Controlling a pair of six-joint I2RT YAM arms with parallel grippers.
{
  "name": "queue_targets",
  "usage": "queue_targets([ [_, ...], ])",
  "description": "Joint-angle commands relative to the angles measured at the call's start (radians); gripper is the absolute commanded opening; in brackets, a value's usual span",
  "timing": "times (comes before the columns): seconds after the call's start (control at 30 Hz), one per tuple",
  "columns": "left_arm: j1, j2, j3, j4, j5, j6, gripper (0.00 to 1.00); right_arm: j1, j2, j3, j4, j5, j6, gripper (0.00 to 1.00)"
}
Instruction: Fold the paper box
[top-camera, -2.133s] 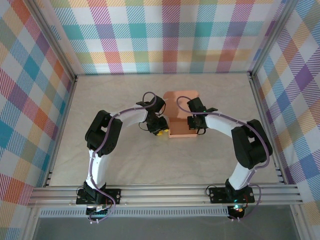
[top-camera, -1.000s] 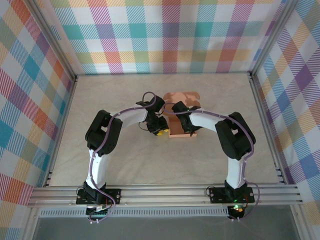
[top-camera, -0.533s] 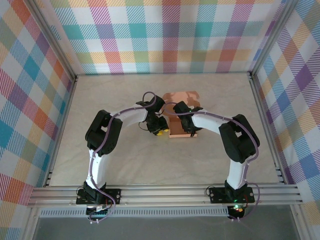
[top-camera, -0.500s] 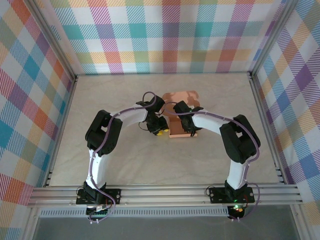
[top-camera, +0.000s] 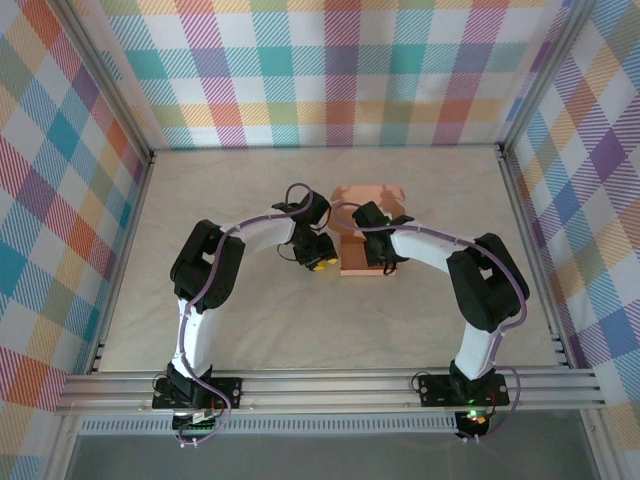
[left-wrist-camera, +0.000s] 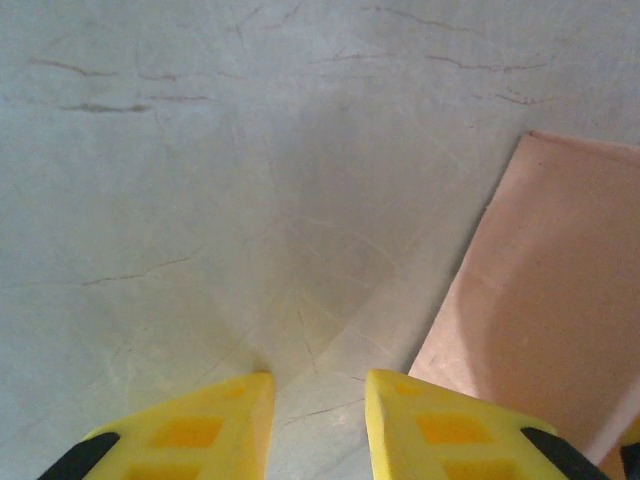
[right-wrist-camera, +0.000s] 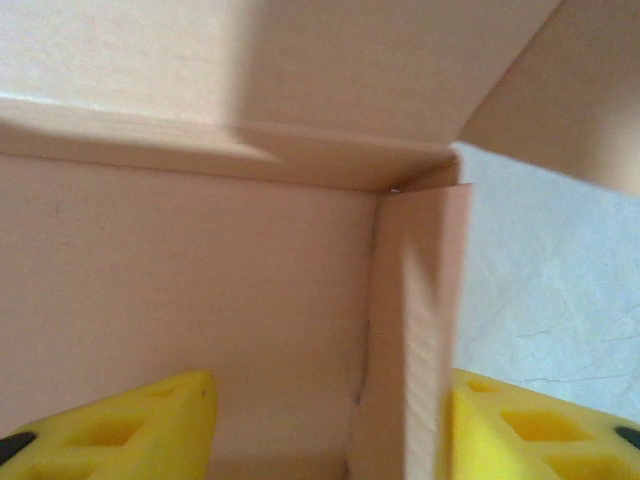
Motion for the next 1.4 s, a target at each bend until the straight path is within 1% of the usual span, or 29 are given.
queue_targets([
  [0.0, -0.002, 0.006, -0.001, -0.014, -0.017, 0.012, 0.30, -0.019, -0.013, -0.013, 0.009, -0.058, 0.029, 0.63],
  [0.07, -0.002, 0.005, -0.001, -0.015, -0.017, 0.012, 0.30, -0.025, -0.020, -0.020, 0.013, -0.067, 0.026, 0.67],
  [0.17, -0.002, 0.002, -0.002, -0.014, -0.022, 0.012, 0.30, -0.030, -0.034, -0.028, 0.016, -0.067, 0.024, 0.71],
  [0.37, -0.002, -0.012, -0.002, -0.026, -0.040, 0.020, 0.30, -0.045, -0.099, -0.060, 0.023, -0.078, 0.019, 0.71],
  [0.53, -0.001, -0.037, -0.022, -0.019, -0.061, 0.026, 0.31, -0.050, -0.182, -0.110, 0.081, -0.113, -0.016, 0.73],
  [0.7, 0.002, -0.102, -0.060, -0.018, -0.120, 0.049, 0.31, -0.055, -0.290, -0.147, 0.144, -0.134, -0.071, 0.78],
  [0.77, 0.007, -0.140, -0.082, -0.007, -0.152, 0.070, 0.31, -0.071, -0.336, -0.153, 0.163, -0.180, -0.111, 0.78],
  [0.83, 0.007, -0.179, -0.105, 0.018, -0.198, 0.116, 0.32, -0.094, -0.369, -0.149, 0.172, -0.248, -0.159, 0.77],
  [0.9, 0.011, -0.219, -0.121, 0.038, -0.244, 0.172, 0.34, -0.123, -0.392, -0.143, 0.173, -0.277, -0.200, 0.78],
  [0.97, 0.022, -0.261, -0.135, 0.062, -0.281, 0.227, 0.37, -0.174, -0.408, -0.133, 0.174, -0.316, -0.220, 0.77],
  [1.03, 0.036, -0.295, -0.147, 0.085, -0.303, 0.263, 0.42, -0.240, -0.409, -0.129, 0.181, -0.400, -0.217, 0.77],
  [1.13, 0.065, -0.353, -0.164, 0.108, -0.327, 0.299, 0.55, -0.305, -0.391, -0.147, 0.208, -0.475, -0.177, 0.77],
  [1.23, 0.097, -0.414, -0.195, 0.133, -0.348, 0.310, 0.65, -0.321, -0.349, -0.178, 0.241, -0.542, -0.135, 0.76],
  [1.37, 0.140, -0.466, -0.226, 0.132, -0.360, 0.308, 0.70, -0.317, -0.289, -0.226, 0.287, -0.584, -0.073, 0.73],
])
